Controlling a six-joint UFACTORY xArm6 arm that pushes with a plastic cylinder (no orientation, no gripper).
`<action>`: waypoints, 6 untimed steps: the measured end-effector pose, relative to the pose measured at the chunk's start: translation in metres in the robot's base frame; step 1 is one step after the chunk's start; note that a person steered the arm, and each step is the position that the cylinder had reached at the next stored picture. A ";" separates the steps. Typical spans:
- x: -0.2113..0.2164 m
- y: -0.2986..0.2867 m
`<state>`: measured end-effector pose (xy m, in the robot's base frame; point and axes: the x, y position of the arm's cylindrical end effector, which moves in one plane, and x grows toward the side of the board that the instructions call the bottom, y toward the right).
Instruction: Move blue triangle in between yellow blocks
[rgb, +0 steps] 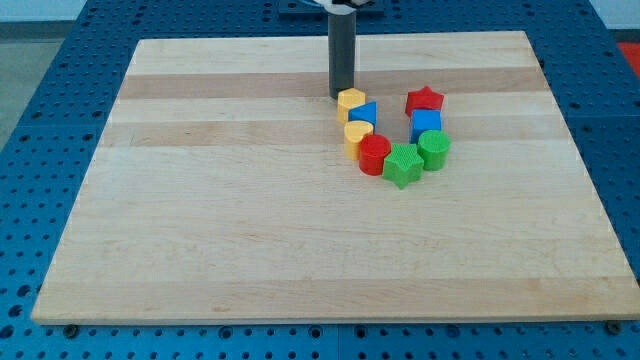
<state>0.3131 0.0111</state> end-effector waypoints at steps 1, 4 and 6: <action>-0.022 0.000; -0.009 0.065; 0.013 0.069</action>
<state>0.3262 0.0802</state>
